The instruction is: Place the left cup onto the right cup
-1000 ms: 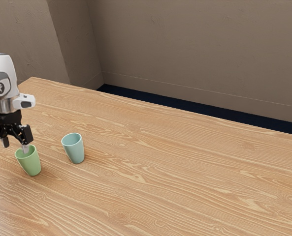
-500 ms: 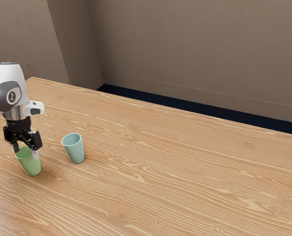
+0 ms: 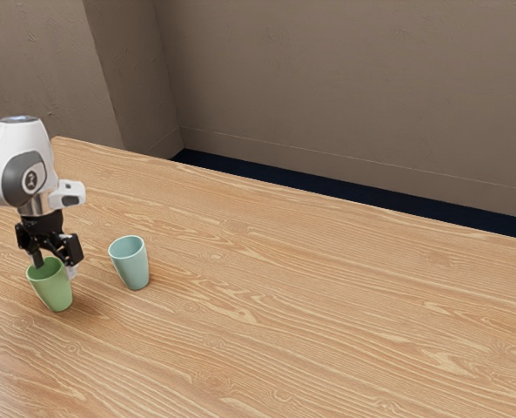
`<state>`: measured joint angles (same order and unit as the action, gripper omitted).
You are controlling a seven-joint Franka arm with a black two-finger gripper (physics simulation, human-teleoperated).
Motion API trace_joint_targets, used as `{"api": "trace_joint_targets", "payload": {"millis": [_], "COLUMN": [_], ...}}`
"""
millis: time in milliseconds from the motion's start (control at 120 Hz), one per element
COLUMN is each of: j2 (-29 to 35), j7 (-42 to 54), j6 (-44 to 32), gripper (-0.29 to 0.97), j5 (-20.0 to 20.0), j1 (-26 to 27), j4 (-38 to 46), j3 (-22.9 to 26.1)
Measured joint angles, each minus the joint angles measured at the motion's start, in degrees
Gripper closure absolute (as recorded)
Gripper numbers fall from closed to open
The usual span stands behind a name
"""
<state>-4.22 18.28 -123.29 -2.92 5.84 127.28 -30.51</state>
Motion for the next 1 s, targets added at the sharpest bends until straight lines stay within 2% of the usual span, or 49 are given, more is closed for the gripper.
{"api": "trace_joint_targets", "payload": {"millis": [575, 642, 892, 1000], "j2": [-2.49, -2.49, -2.49, -2.49], "j7": [0.18, 0.19, 0.21, 0.17], "j6": [-1.35, -1.40, -1.44, -1.43], "gripper": [0.01, 0.08, 0.52, 0.64], "j5": [1.80, 1.83, 1.93, 1.95], "j1": [0.07, 0.08, 0.10, 0.10], "j4": [0.09, 0.09, 0.10, 0.10], "j3": [0.26, 0.38, 0.45, 0.44]}}
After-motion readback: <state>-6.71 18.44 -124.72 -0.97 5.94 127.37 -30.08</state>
